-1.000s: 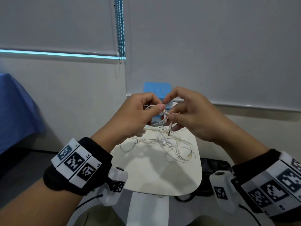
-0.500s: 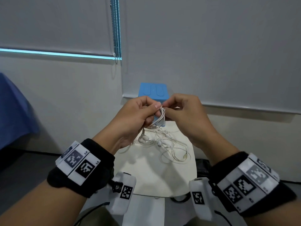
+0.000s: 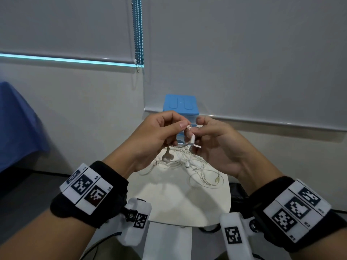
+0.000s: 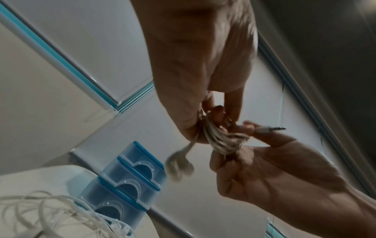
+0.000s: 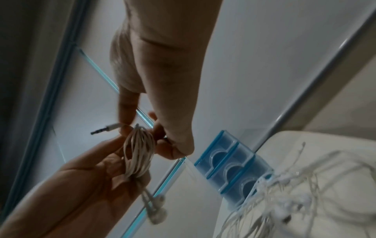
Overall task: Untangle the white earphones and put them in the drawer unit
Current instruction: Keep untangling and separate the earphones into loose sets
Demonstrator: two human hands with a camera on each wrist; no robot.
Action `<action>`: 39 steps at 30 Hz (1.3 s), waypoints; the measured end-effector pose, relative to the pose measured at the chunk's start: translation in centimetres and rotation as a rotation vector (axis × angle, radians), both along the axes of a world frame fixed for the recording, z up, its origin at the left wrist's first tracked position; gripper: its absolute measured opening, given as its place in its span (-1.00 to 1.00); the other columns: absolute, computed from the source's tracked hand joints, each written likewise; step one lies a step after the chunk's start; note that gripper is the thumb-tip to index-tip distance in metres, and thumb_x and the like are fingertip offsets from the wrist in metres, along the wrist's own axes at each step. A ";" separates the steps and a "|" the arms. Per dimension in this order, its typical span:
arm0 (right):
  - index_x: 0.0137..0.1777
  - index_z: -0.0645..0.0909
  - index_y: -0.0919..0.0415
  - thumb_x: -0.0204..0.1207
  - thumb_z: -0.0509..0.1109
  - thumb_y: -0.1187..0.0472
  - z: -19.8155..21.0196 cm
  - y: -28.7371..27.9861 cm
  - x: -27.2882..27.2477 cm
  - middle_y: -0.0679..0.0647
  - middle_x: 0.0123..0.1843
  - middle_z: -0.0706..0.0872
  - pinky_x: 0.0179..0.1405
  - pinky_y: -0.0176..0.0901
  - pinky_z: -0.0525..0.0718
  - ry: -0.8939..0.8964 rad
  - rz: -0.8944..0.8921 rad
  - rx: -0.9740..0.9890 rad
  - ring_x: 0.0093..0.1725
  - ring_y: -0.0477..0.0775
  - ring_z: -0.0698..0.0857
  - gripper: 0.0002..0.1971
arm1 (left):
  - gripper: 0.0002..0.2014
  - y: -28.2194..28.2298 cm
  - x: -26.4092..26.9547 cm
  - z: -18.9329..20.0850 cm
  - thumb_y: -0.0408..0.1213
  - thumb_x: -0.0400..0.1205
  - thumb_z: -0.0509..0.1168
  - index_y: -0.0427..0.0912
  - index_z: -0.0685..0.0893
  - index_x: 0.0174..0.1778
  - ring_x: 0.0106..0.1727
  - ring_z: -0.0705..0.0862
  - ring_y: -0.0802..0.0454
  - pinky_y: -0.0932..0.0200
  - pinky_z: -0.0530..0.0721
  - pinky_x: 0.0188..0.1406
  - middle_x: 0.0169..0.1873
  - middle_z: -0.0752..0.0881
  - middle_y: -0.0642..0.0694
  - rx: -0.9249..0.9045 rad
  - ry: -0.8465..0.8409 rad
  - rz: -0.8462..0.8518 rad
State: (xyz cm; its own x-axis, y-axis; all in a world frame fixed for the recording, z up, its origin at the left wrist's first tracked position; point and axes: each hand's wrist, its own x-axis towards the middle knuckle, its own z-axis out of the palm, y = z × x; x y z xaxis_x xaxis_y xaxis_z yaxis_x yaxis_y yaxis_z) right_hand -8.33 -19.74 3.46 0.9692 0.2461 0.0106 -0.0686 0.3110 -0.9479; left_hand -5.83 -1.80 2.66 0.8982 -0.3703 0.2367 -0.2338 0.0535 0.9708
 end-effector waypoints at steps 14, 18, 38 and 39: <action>0.05 0.52 -0.03 0.57 0.55 0.35 -2.1 0.2 0.1 -0.04 -0.27 0.88 -0.32 0.05 0.71 -0.408 -0.111 -1.034 -0.25 0.11 0.81 -0.69 | -0.88 1.6 0.9 -2.3 -0.48 0.76 0.32 -0.38 0.78 0.07 -0.32 0.75 -0.03 0.16 0.79 -0.24 -0.38 0.69 -0.10 0.047 0.055 0.207; 0.08 0.51 -0.06 0.52 0.61 0.31 -3.6 -0.2 0.3 -0.04 -0.26 0.88 -0.01 0.10 0.77 -0.360 -0.046 -1.021 -0.31 -0.05 0.76 -0.63 | -0.87 1.5 0.7 -3.4 -0.47 0.77 0.31 -0.35 0.78 0.02 -0.29 0.75 -0.04 0.18 0.78 -0.29 -0.40 0.72 -0.08 0.056 0.108 0.181; -0.20 0.63 0.34 0.46 0.61 0.50 -8.4 1.5 2.8 0.39 -0.27 0.81 -0.29 -0.08 0.86 0.076 0.110 -1.056 -0.42 0.15 0.80 -0.81 | -0.90 2.6 3.3 -7.6 -0.50 0.64 0.48 -0.29 0.73 0.01 -0.22 0.78 -0.20 -0.06 0.88 -0.13 -0.17 0.82 -0.31 0.814 0.236 -0.097; -0.24 0.64 0.31 0.44 0.64 0.46 -8.8 1.7 3.1 0.39 -0.25 0.84 -0.26 -0.05 0.87 0.064 0.090 -1.102 -0.41 0.16 0.81 -0.79 | -0.91 2.2 3.6 -7.7 -0.49 0.62 0.49 -0.27 0.74 -0.03 -0.23 0.79 -0.20 -0.09 0.88 -0.09 -0.15 0.84 -0.32 0.879 0.204 -0.098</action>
